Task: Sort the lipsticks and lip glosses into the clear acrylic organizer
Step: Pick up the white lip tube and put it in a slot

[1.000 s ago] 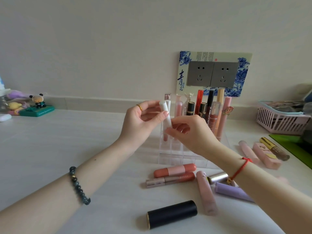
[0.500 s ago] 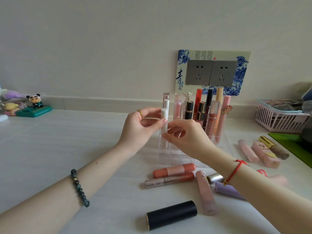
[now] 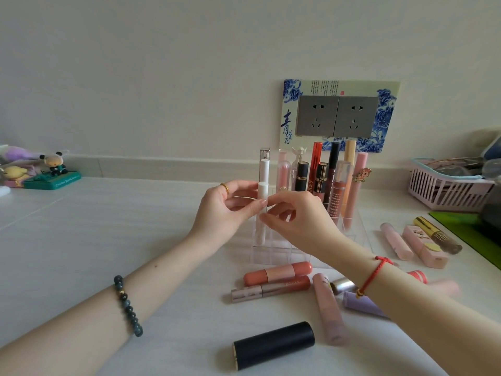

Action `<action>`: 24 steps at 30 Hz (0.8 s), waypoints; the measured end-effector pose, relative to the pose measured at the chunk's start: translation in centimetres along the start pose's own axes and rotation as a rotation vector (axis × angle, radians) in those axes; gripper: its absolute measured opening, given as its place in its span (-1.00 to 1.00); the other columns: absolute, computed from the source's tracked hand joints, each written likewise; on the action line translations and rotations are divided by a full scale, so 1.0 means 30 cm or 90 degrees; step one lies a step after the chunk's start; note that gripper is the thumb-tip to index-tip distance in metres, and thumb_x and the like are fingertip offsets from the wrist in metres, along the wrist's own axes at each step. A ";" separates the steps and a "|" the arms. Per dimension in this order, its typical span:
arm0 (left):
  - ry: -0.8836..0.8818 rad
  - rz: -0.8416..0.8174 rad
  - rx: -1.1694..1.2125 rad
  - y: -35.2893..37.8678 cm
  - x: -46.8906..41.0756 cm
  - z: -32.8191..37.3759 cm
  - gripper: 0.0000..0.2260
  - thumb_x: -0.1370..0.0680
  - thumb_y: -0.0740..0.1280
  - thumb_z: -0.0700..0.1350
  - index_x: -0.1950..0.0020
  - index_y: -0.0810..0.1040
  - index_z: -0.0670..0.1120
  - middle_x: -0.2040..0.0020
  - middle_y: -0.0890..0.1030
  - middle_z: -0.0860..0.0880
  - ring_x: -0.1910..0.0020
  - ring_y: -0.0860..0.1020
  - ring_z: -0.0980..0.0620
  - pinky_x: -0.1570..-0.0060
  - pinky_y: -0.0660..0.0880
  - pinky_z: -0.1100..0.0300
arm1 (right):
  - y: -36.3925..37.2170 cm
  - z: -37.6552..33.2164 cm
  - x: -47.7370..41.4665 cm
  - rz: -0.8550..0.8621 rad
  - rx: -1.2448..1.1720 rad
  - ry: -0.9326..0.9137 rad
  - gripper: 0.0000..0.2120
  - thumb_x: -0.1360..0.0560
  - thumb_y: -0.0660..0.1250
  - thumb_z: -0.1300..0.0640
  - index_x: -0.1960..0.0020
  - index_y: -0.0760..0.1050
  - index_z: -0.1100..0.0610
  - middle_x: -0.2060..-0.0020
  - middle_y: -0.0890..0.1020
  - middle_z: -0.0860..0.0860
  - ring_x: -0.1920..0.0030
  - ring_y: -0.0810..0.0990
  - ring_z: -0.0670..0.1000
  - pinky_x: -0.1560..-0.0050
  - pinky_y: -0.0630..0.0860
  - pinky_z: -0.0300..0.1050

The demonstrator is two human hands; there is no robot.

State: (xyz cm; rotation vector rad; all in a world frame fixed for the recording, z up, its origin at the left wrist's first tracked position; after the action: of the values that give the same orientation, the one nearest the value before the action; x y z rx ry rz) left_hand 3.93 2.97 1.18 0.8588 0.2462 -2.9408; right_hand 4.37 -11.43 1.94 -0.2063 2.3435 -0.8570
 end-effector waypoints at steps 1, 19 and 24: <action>-0.001 -0.004 -0.001 0.001 0.001 -0.002 -0.78 -0.37 0.47 -0.21 0.10 0.59 0.08 0.26 0.68 0.17 0.21 0.65 0.17 0.21 0.49 0.43 | 0.000 0.000 0.000 0.001 0.000 0.000 -0.84 -0.42 0.39 0.12 0.01 0.59 0.10 0.28 0.63 -0.07 0.26 0.58 -0.14 0.19 0.50 -0.40; -0.019 0.002 -0.009 -0.018 0.001 -0.002 -0.78 -0.38 0.46 -0.21 0.10 0.57 0.08 0.26 0.67 0.13 0.23 0.63 0.21 0.21 0.49 0.44 | -0.089 -0.050 -0.022 -0.011 0.031 -0.007 -0.69 -0.38 0.43 0.12 -0.11 0.54 0.11 0.20 0.65 -0.06 0.19 0.62 -0.12 0.06 0.58 -0.27; 0.003 0.059 -0.007 -0.061 0.006 0.026 -0.78 -0.38 0.45 -0.22 0.10 0.57 0.06 0.17 0.61 0.08 0.26 0.58 0.24 0.19 0.49 0.42 | -0.177 -0.110 -0.008 0.005 0.025 -0.038 -0.74 -0.36 0.43 0.10 -0.05 0.55 0.04 0.18 0.66 -0.08 0.19 0.63 -0.10 0.05 0.59 -0.20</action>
State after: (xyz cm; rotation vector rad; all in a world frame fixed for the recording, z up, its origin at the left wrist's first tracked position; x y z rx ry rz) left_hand 3.17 4.62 1.99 0.8511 0.2173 -2.8500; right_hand 2.21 -13.73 7.35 -0.2027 2.2691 -0.8815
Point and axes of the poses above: each hand's wrist, its own x-axis away from the middle knuckle, its own y-axis out of the palm, z = x × y, the point moved 3 cm from there along -x, towards the middle knuckle
